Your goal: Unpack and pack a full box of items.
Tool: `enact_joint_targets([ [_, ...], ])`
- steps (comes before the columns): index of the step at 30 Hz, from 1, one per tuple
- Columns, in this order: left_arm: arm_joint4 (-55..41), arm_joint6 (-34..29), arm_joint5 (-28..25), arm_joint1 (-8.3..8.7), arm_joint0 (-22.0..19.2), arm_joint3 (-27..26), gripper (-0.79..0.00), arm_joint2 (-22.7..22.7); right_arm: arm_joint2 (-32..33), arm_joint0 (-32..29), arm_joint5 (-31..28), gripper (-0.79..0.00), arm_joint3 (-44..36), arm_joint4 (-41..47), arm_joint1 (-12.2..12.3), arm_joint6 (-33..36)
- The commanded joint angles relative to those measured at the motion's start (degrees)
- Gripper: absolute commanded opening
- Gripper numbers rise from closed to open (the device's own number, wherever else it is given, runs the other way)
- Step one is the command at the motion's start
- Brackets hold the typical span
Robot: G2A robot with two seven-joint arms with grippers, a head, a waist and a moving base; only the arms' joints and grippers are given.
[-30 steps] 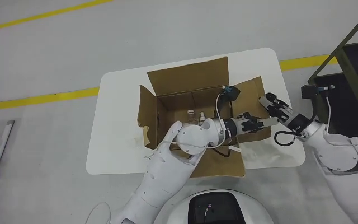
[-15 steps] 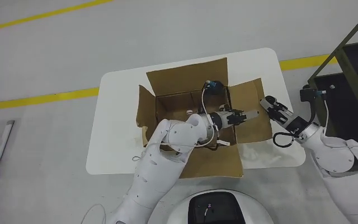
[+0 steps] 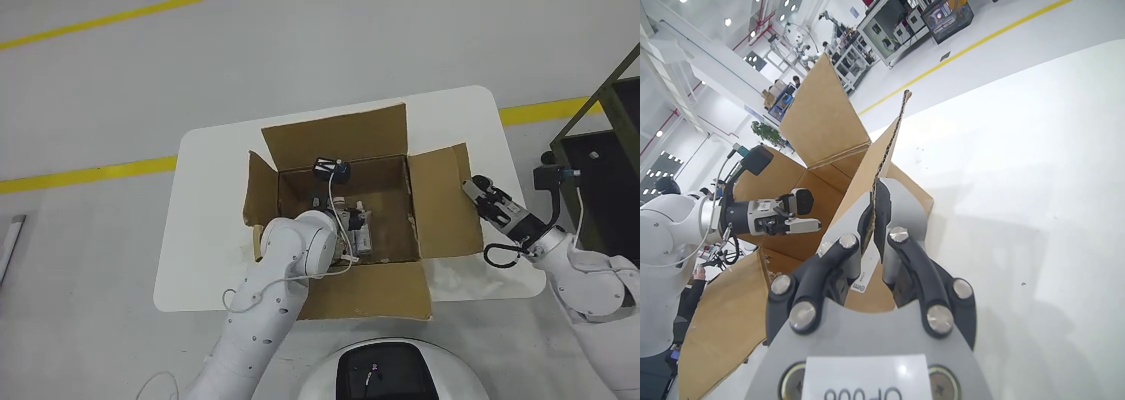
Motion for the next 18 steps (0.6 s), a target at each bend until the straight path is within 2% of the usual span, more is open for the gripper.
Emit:
enact_joint_targets([
  [1, -0.1, 0.1, 0.0, -0.01, 0.0, 0.0, 0.000, 0.0, 0.0, 0.1, -0.7, -0.434, 0.2, -0.4, 0.0, -0.1],
  [2, -0.1, 0.1, 0.0, -0.01, 0.0, 0.0, 0.000, 0.0, 0.1, 0.2, -1.0, 0.000, 0.3, -1.0, 0.0, -0.3],
  [7, -0.1, 0.1, 0.0, -0.01, 0.0, 0.0, 0.000, 0.0, 2.5, -0.9, -1.2, 0.000, -1.1, -5.2, 0.3, -2.4],
  [13, -0.1, 0.1, 0.0, -0.01, 0.0, 0.0, 0.000, 0.0, 9.1, -5.9, -0.3, 0.000, -8.4, -15.5, 0.9, -7.6],
  [18, -0.1, 0.1, 0.0, -0.01, 0.0, 0.0, 0.000, 0.0, 13.9, -9.6, -0.4, 0.000, -13.7, -29.8, 1.3, -13.7],
])
